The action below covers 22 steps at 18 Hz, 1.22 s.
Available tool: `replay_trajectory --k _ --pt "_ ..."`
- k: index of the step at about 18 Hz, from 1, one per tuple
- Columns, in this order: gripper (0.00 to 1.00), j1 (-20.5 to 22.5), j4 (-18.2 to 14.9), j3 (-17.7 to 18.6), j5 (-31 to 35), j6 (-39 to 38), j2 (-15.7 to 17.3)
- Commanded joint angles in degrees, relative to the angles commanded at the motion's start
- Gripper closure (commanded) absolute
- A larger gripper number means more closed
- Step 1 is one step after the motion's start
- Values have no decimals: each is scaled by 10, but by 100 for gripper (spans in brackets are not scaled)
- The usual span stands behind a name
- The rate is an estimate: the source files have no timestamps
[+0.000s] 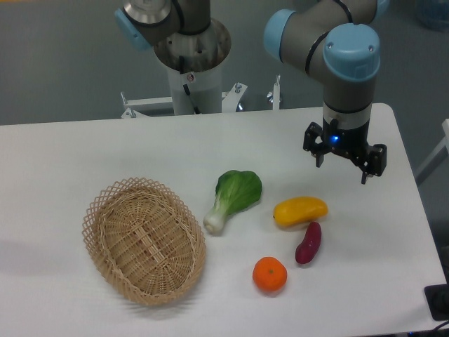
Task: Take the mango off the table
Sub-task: 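Move the open gripper over the yellow mango and lower it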
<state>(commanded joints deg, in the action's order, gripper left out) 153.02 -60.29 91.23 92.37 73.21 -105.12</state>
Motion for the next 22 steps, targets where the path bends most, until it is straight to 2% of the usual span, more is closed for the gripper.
replay_trajectory --k 9,16,22 --pt "0 -3 4 0 -6 -3 -2" --pt "0 -3 9 19 -11 -2 -2" --pt "0 -4 70 67 -11 7 -4"
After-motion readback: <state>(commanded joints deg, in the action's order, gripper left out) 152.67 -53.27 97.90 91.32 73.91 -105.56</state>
